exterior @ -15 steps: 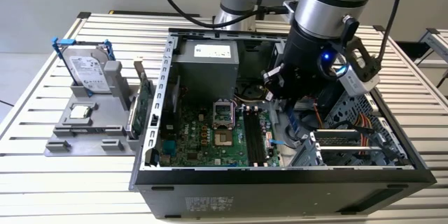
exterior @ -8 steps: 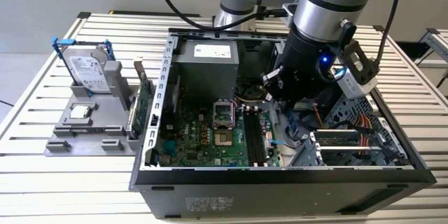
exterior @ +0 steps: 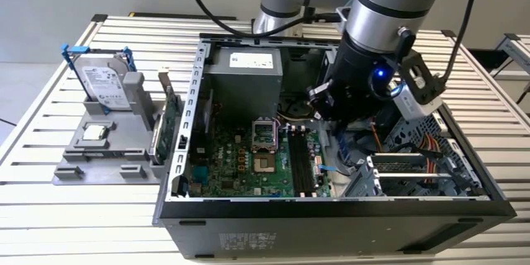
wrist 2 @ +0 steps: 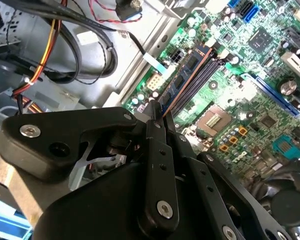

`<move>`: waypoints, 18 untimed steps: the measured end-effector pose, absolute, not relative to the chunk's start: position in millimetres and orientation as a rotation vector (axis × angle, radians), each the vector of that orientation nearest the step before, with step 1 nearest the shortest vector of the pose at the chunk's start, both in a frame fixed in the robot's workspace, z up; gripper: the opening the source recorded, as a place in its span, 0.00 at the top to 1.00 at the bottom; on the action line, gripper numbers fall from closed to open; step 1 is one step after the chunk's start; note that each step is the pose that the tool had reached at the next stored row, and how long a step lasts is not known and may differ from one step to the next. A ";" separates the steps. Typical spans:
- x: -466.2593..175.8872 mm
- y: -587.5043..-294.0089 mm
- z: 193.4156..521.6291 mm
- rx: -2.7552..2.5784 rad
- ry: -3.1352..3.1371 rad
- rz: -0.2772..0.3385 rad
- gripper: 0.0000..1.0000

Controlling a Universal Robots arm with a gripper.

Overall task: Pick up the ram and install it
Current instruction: 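Insert the ram into the slot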

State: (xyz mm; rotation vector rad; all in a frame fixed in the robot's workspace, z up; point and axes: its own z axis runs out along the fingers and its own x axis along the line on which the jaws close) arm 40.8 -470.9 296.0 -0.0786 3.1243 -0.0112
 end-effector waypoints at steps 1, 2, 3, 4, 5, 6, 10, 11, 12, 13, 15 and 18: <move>40.7 -470.9 295.3 -0.071 3.125 -0.011 1.00; 40.2 -470.9 294.0 -0.064 3.125 -0.011 1.00; 39.7 -470.9 292.7 -0.059 3.125 -0.011 1.00; 39.4 -470.9 291.5 -0.054 3.125 -0.011 1.00; 39.1 -470.9 290.5 -0.052 3.125 -0.012 1.00; 38.6 -470.9 289.4 -0.050 3.125 -0.012 1.00; 36.5 -470.9 285.4 -0.041 3.125 -0.016 1.00; 35.5 -470.9 284.7 -0.040 3.125 -0.016 1.00; 34.6 -470.9 283.9 -0.040 3.125 -0.016 1.00; 33.5 -470.9 283.0 -0.040 3.125 -0.017 1.00; 31.5 -470.9 281.1 -0.040 3.125 -0.017 1.00; 29.4 -470.9 278.1 -0.037 3.125 -0.017 1.00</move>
